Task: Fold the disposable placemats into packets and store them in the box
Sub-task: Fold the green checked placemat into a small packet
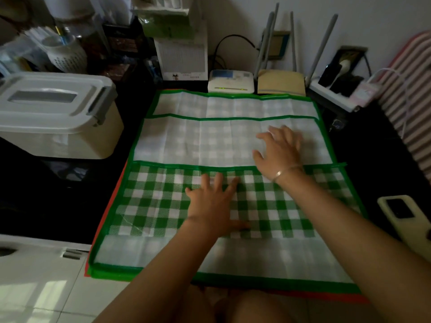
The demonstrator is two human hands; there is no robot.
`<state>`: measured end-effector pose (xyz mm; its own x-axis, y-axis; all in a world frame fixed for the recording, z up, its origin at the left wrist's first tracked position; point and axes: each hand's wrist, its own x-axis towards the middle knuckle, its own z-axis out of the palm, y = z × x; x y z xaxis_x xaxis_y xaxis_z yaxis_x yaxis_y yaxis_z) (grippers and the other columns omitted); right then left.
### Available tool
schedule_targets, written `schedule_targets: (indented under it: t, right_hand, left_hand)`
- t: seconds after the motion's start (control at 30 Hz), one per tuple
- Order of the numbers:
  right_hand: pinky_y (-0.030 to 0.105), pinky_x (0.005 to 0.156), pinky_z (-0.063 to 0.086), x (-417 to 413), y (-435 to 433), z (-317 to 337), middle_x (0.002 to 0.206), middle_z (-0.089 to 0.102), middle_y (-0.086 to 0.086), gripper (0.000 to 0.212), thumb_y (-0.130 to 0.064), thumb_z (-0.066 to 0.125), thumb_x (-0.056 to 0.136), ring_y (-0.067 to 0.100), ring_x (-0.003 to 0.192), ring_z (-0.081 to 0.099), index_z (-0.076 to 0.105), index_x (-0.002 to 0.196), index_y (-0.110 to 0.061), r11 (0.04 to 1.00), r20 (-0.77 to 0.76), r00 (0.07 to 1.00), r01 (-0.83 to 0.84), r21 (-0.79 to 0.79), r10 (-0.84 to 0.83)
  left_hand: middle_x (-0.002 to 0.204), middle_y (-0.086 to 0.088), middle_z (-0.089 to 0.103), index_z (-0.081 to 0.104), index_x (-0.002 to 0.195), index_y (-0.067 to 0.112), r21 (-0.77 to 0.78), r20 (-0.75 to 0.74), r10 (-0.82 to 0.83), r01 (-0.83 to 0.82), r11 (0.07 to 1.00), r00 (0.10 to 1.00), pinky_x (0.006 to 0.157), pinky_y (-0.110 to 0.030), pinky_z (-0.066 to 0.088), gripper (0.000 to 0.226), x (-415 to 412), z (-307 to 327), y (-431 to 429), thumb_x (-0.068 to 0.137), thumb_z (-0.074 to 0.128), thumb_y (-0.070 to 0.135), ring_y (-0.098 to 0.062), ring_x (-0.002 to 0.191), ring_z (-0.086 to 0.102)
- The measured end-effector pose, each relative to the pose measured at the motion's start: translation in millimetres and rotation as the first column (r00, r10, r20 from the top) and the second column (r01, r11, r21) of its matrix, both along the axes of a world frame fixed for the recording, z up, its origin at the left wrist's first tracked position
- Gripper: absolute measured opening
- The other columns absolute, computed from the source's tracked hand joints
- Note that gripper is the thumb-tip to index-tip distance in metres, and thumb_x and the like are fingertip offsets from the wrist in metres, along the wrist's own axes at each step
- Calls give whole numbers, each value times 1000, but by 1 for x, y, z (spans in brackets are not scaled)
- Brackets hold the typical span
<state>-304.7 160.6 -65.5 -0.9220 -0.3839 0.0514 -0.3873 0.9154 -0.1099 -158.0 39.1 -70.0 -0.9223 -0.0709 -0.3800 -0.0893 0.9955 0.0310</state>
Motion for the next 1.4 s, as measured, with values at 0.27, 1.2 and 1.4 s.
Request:
schedule_targets:
  t: [0.27, 1.2, 1.4]
  right_hand:
    - [52, 117, -2, -89, -67, -3, 160, 12, 7, 80, -58, 41, 93, 26, 146, 14, 6, 153, -19, 924, 183, 956, -273, 267, 229]
    - [50, 88, 50, 143, 55, -12, 102, 72, 1, 25, -10, 79, 68, 33, 106, 59, 75, 91, -18, 907, -267, 932, -316, -278, 244]
    - [44, 85, 53, 158, 64, -33, 107, 72, -2, 29, -35, 62, 80, 27, 103, 62, 75, 100, -19, 907, -97, 929, -370, -201, 358]
  left_hand:
    - [161, -7, -6, -13, 152, 36, 8, 8, 7, -7, 1000, 1000, 110, -71, 18, 107, 2, -6, 2, 77, 48, 81, -42, 146, -1]
    - [62, 1, 62, 62, 70, 20, 199, -731, 25, 179, 964, 682, 41, -27, 42, 26, 86, 30, 17, 89, 48, 31, -22, 50, 57]
    - [140, -3, 53, 62, 129, 24, 150, -433, -12, 86, 985, 901, 100, -42, 42, 48, 91, 8, -30, 85, 70, 42, -27, 127, 49]
